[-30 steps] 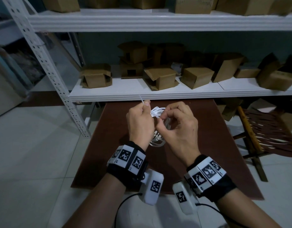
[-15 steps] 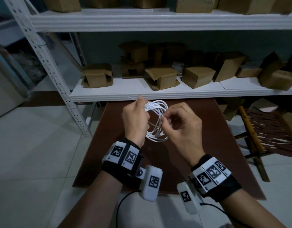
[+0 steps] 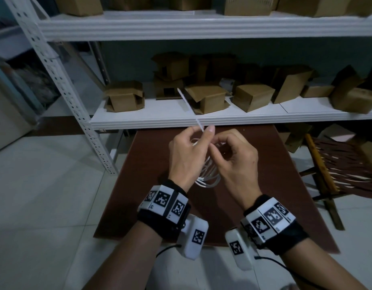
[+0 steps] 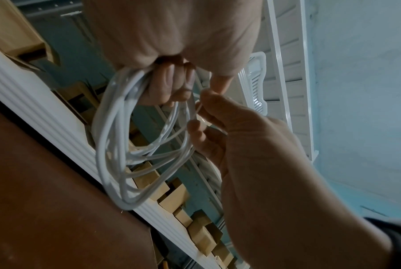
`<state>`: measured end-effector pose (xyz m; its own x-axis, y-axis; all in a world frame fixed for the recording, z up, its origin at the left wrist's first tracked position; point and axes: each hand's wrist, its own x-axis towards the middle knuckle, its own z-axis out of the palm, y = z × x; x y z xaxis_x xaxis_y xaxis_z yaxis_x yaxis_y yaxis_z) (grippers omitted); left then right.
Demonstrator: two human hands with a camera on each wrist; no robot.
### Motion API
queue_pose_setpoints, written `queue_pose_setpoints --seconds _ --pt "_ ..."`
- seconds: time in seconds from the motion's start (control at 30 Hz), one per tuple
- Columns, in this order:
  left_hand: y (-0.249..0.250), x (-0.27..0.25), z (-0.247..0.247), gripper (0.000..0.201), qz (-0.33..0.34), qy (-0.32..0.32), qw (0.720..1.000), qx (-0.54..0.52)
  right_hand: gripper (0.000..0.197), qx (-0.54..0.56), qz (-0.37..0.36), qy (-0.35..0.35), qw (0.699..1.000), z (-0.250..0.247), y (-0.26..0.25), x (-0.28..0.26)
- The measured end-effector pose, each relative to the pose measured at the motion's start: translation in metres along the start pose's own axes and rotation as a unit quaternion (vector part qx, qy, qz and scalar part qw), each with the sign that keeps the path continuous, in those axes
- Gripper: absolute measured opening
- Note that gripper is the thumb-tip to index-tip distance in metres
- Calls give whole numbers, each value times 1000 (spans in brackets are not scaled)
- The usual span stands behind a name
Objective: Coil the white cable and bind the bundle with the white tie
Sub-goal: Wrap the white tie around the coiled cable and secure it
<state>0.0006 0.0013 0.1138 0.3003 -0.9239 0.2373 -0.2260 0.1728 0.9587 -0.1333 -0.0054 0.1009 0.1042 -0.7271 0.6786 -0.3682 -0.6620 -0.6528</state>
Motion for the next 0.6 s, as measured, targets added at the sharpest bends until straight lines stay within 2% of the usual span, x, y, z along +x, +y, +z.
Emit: queue_pose_setpoints --seconds 0.07,0.2,0.4,0.6 --pt "-2 1 2 33 17 -8 1000 2 6 -7 -1 7 1000 -1 3 0" --pt "-6 1 7 44 28 -17 999 32 8 -35 -7 18 999 -2 5 0" --pt "5 -7 5 43 5 -38 999 -36 14 -43 -19 42 998 0 3 -2" --pt "-1 -5 8 44 0 -48 997 -60 10 -37 -27 50 998 0 5 -2"
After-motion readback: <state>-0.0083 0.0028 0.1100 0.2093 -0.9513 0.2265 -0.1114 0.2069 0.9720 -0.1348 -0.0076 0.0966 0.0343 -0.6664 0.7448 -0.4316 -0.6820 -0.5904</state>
